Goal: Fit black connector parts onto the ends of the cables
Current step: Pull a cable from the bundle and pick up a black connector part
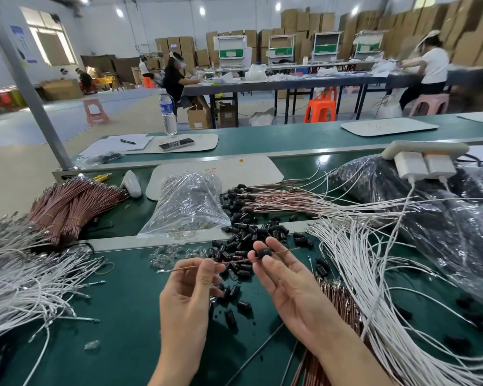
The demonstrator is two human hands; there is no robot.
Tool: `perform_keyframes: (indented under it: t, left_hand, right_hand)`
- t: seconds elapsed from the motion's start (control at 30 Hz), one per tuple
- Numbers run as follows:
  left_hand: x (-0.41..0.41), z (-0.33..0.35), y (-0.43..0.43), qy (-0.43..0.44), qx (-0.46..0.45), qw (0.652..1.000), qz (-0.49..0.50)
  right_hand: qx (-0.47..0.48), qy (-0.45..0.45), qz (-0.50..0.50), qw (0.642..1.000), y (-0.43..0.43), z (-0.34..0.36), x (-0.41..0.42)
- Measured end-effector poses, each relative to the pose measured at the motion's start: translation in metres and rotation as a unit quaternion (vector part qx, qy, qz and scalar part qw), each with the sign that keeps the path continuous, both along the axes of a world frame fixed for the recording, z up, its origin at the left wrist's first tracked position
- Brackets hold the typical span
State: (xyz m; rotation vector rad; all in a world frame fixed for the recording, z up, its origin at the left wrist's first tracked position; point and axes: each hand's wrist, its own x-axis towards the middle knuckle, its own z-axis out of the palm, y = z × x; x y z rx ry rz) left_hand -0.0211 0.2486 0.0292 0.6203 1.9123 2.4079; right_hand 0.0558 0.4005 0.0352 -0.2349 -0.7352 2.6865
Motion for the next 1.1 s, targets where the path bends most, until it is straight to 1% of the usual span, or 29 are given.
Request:
perform_keyframes:
  t: [0.17, 0.27, 0.4, 0.63, 0.7, 0.8, 0.87, 0.93, 1.0, 1.07, 1.1]
  left_hand:
    - [0.011, -0.003, 0.007, 0.009, -0.048, 0.997, -0.053]
    - [0.010, -0.004, 0.006, 0.017, -0.064, 0.997, -0.034]
    - [0.005, -0.004, 0.002, 0.014, -0.066, 0.998, -0.014]
    - [0.014, -0.009, 0.009, 0.027, -0.109, 0.993, -0.035]
    - [0.016, -0.010, 0.009, 0.036, -0.138, 0.989, -0.026]
    - [0.021, -0.005, 0.013, 0.080, -0.196, 0.977, 0.001]
    - [0.030, 0.003, 0.028, 0.118, -0.247, 0.961, -0.045]
    - [0.039, 0.014, 0.055, 0.152, -0.311, 0.930, -0.124]
    - [0.047, 0.025, 0.089, 0.193, -0.377, 0.892, -0.159]
    - [0.051, 0.033, 0.126, 0.221, -0.468, 0.840, -0.162]
    - [0.054, 0.036, 0.142, 0.219, -0.516, 0.812, -0.163]
  right_hand:
    - [0.069, -0.001, 0.034, 0.997, -0.012, 0.000, -0.004]
    - [0.052, -0.021, 0.004, 0.998, -0.007, 0.000, -0.004]
    - [0.031, -0.021, -0.023, 0.999, 0.000, 0.002, -0.001]
    - [0.090, -0.021, 0.017, 0.996, -0.012, 0.004, -0.001]
    - [0.094, -0.022, -0.019, 0.995, -0.005, 0.006, 0.000]
    - [0.095, -0.010, -0.133, 0.986, 0.024, 0.018, 0.011]
    - [0.089, 0.006, -0.216, 0.972, 0.049, 0.027, 0.024]
    - [0.069, 0.023, -0.276, 0.958, 0.070, 0.032, 0.040]
    - [0.052, 0.035, -0.306, 0.950, 0.084, 0.036, 0.055]
    - [0.049, 0.027, -0.322, 0.945, 0.093, 0.039, 0.067]
    - [0.056, 0.021, -0.325, 0.944, 0.095, 0.040, 0.073]
